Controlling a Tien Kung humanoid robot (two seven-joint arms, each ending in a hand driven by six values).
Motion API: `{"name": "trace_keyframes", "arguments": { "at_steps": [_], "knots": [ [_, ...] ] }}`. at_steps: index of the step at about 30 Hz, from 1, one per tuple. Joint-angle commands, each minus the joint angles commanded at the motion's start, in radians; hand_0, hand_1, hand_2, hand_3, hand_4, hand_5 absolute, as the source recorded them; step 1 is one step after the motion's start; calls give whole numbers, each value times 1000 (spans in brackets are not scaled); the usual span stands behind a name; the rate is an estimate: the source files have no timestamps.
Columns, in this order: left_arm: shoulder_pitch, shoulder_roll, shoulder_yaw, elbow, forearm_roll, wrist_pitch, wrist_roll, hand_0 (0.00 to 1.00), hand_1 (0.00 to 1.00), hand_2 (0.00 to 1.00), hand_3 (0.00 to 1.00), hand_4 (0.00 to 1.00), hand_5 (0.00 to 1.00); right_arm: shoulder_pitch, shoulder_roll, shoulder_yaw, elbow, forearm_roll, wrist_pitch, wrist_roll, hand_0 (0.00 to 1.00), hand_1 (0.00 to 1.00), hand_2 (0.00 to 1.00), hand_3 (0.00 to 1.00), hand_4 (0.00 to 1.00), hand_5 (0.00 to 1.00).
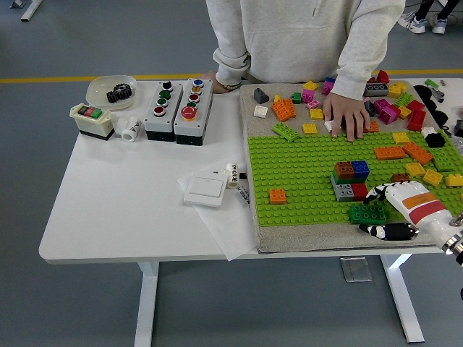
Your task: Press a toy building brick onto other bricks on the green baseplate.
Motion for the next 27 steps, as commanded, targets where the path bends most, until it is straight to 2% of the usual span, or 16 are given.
{"name": "trace_keyframes", "arguments": {
  "at_steps": [27],
  "knots": [
    [-2,2,1,-2,4,-3,3,737,746,751,608,671,619,12,13,-6,-29,-13,-7,-4,387,444,504,503,784,543]
  ]
}}
